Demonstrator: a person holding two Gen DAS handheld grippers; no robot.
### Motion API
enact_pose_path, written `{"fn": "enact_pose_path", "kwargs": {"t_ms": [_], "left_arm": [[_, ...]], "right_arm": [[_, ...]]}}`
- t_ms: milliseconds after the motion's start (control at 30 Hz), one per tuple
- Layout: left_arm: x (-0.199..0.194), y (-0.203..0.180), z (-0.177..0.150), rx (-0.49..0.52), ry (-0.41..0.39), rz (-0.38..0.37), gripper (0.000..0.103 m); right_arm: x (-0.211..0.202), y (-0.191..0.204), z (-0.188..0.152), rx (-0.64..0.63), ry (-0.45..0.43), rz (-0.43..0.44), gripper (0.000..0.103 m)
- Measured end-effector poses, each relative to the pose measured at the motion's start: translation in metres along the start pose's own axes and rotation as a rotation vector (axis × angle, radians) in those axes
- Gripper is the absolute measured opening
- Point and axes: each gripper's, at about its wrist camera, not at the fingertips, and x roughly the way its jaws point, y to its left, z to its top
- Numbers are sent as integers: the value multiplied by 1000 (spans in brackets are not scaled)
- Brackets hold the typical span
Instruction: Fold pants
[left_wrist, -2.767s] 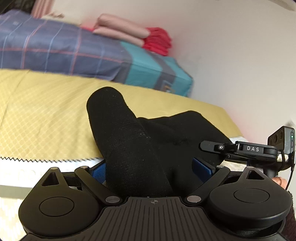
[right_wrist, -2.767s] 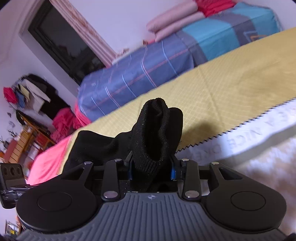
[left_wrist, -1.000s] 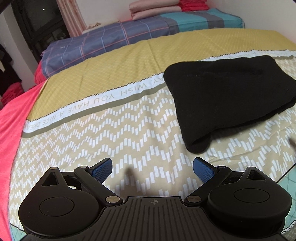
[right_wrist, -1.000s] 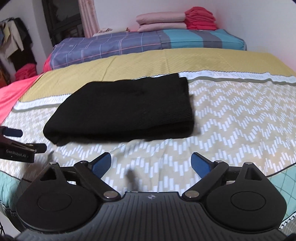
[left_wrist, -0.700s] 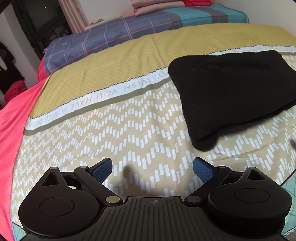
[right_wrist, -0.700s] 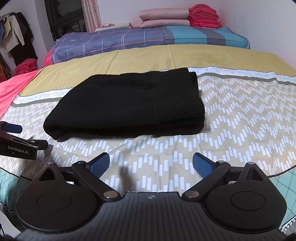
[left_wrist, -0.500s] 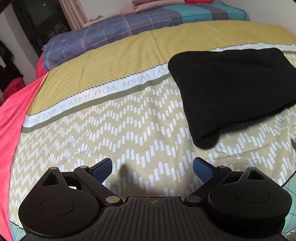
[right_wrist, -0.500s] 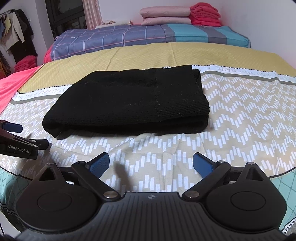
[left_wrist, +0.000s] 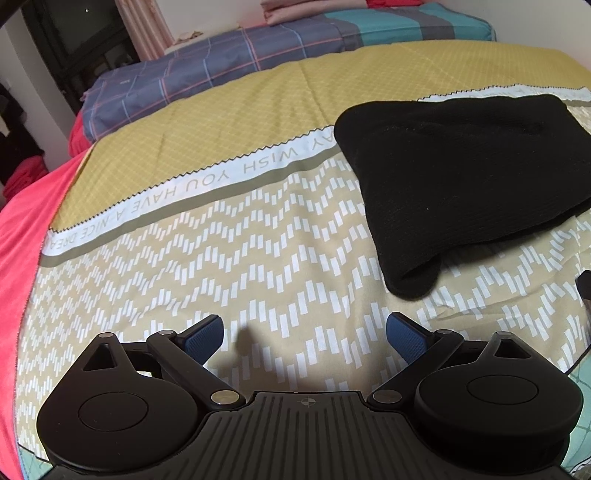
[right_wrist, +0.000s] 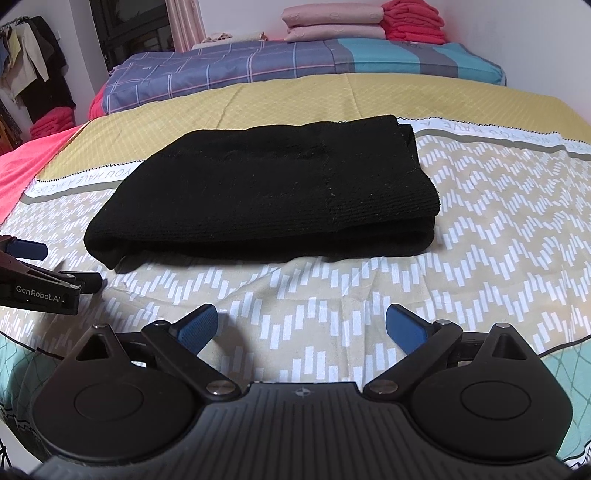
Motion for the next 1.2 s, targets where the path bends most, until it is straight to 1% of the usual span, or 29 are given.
{"fn": "enact_pose_path", "kwargs": {"t_ms": [667, 1200], "left_arm": [[1, 1, 1, 3, 5, -4, 103], [3, 4, 2, -6, 9, -27, 103]], "right_arm": [[4, 10, 1, -21, 8, 14, 100], [5, 11, 2, -24, 10, 16, 101]]}}
